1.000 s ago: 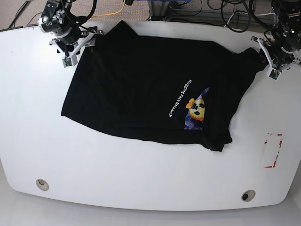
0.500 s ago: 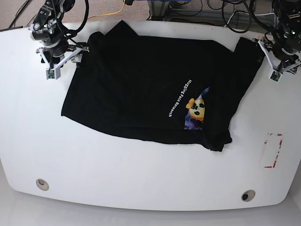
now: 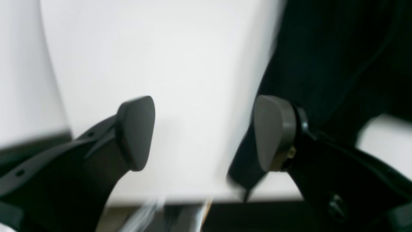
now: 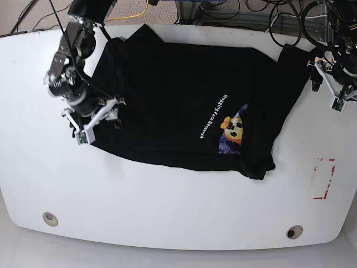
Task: Layout the t-shirt on the table in an organized manner, then fold the t-shirt properly
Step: 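Reach the right gripper to the shirt's hem and grasp it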
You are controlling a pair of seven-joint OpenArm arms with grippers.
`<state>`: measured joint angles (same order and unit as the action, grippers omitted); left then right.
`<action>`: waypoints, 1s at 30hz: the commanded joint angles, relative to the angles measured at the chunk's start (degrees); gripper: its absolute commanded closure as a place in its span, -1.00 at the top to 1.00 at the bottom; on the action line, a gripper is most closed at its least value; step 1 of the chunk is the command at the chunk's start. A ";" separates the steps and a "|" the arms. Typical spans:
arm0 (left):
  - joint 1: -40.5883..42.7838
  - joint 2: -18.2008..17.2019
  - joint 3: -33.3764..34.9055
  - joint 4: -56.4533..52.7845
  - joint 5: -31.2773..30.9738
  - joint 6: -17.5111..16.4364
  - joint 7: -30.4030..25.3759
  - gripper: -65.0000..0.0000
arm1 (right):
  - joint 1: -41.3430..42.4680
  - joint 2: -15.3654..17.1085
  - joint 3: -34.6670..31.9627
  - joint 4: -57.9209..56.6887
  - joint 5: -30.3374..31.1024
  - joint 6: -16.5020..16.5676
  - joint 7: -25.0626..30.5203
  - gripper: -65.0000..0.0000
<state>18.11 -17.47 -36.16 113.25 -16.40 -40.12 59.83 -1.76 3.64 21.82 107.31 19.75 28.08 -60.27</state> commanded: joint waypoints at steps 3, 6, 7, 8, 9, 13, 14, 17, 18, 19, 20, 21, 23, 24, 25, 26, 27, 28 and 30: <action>-1.89 -0.86 -0.54 0.90 0.71 0.12 -0.27 0.35 | 8.40 -0.34 -4.02 -7.92 0.43 0.10 0.62 0.36; -2.50 -0.86 -0.54 0.90 0.71 0.12 -0.27 0.35 | 13.14 -0.34 -6.40 -12.93 0.43 1.07 0.71 0.36; -2.50 -0.86 -0.54 0.90 0.71 0.12 -0.27 0.35 | 14.90 -0.34 -7.36 -14.95 0.43 1.68 0.89 0.36; -2.50 -0.86 -0.54 0.90 0.71 0.12 -0.27 0.35 | 16.05 -0.34 -7.98 -16.45 0.43 2.21 1.41 0.35; -2.50 -0.86 -0.54 0.90 0.71 0.12 -0.27 0.35 | 17.54 -0.34 -9.03 -18.74 0.43 2.83 2.29 0.35; -3.30 -0.86 -0.54 0.99 0.71 0.12 -0.27 0.35 | 21.76 -0.17 -12.55 -25.06 0.43 3.09 6.42 0.35; -3.30 -0.86 -0.54 0.99 0.71 0.12 -0.27 0.35 | 23.25 -0.08 -13.78 -27.88 0.43 3.35 8.01 0.35; -3.30 -0.86 -0.54 0.99 0.71 0.12 -0.27 0.35 | 25.80 0.10 -16.42 -33.50 0.34 3.35 10.91 0.35; -3.30 -0.86 -0.63 0.99 0.71 0.12 -0.27 0.35 | 26.51 0.18 -16.95 -34.74 0.34 3.35 11.70 0.35; -3.30 -0.86 -0.63 0.99 0.71 0.12 -0.27 0.35 | 27.74 0.71 -18.18 -37.37 0.34 3.35 13.19 0.35; -3.30 -0.86 -0.63 0.99 0.71 0.12 -0.27 0.35 | 28.26 1.15 -18.88 -38.87 0.34 3.35 14.07 0.36; -3.30 -0.77 -0.63 1.08 0.71 0.12 -0.27 0.35 | 28.97 1.50 -20.02 -40.89 0.43 3.44 15.39 0.36; -3.03 -0.77 -0.63 1.08 0.71 0.12 -0.27 0.35 | 30.02 1.94 -22.04 -44.58 0.43 3.44 18.03 0.36; -2.94 -0.77 -0.63 1.08 0.71 0.12 -0.27 0.35 | 30.46 2.12 -22.75 -46.25 0.43 3.44 19.08 0.36; -2.94 -0.68 -0.63 1.08 0.71 0.12 -0.27 0.35 | 30.99 2.12 -23.63 -47.92 0.43 3.44 20.49 0.37; -2.94 -0.59 -0.63 1.08 0.71 0.12 -0.27 0.35 | 31.52 2.12 -24.42 -49.94 0.43 3.44 22.16 0.37; -2.94 -0.59 -0.63 1.08 0.71 0.12 -0.27 0.35 | 31.96 2.29 -25.38 -52.32 0.43 3.44 24.27 0.37; -2.94 -0.59 -0.63 1.08 0.71 0.12 -0.27 0.35 | 32.40 2.38 -26.00 -53.90 0.43 3.44 25.68 0.37; -2.94 -0.50 -0.63 1.08 0.62 0.12 -0.27 0.35 | 33.01 2.91 -27.67 -57.86 0.43 3.44 29.28 0.37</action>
<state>15.46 -17.23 -36.38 113.32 -15.29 -40.12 60.47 28.86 6.13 -4.21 53.34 19.44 31.29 -35.81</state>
